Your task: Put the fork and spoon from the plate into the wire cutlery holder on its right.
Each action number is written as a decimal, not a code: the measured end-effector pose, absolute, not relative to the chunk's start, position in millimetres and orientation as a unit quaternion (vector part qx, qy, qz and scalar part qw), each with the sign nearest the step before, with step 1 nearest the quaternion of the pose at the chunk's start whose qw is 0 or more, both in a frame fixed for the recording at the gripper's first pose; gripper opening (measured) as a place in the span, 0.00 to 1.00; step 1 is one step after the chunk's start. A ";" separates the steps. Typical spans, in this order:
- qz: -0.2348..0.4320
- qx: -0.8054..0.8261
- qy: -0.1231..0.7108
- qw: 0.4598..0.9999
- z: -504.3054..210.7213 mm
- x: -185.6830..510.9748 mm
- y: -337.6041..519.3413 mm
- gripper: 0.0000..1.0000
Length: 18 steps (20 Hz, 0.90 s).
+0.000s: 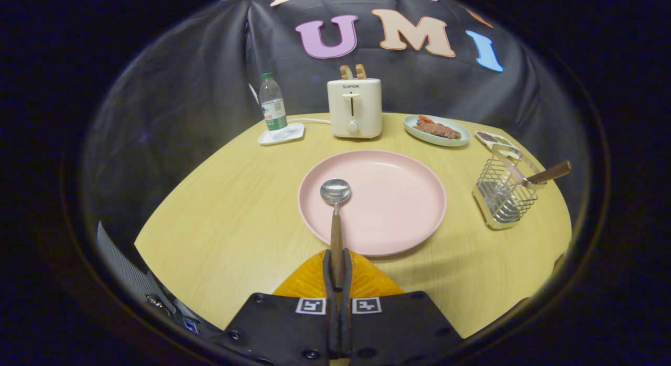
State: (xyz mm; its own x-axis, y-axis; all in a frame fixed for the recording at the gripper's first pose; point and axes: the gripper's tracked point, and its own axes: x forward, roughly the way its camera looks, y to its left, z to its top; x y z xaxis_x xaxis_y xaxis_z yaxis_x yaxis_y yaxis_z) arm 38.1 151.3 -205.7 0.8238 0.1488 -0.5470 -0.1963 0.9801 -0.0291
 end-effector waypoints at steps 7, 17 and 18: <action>0.085 -0.032 0.292 0.952 -198.2 35.0 144.8 0.04; 0.068 -0.016 0.273 0.960 -141.5 27.0 109.2 0.04; 0.066 -0.014 0.270 0.961 -133.6 26.4 105.0 0.04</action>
